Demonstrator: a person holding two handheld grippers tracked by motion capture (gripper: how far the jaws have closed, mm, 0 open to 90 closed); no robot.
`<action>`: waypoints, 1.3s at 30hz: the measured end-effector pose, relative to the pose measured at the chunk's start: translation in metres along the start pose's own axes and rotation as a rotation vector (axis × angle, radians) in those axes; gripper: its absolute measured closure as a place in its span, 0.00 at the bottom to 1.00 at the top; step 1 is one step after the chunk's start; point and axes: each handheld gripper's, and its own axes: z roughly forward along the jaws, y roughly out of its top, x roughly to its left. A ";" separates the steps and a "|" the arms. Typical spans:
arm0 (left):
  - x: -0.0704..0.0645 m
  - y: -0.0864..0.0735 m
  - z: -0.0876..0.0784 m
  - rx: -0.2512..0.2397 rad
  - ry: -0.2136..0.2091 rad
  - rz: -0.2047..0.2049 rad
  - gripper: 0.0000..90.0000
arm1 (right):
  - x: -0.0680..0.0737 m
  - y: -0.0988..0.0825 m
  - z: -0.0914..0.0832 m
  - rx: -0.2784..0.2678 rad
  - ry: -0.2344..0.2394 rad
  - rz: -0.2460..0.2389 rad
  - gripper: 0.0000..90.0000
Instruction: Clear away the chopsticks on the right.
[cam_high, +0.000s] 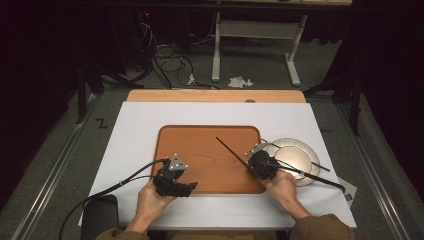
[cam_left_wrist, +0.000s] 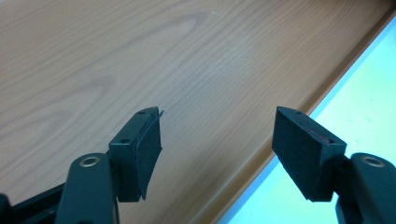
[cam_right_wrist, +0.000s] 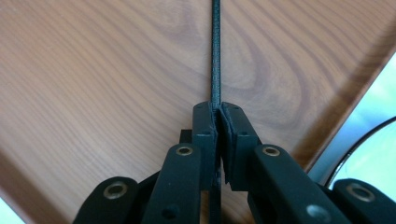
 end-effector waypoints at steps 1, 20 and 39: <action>0.000 0.000 0.000 0.000 -0.001 0.000 0.36 | -0.001 0.000 0.000 0.000 -0.001 0.002 0.95; 0.000 0.000 0.002 0.007 -0.006 -0.002 0.36 | -0.001 -0.002 -0.001 0.001 -0.016 -0.011 0.89; 0.000 0.000 0.001 0.009 -0.005 0.001 0.36 | -0.005 -0.009 -0.047 -0.183 0.095 -0.036 0.82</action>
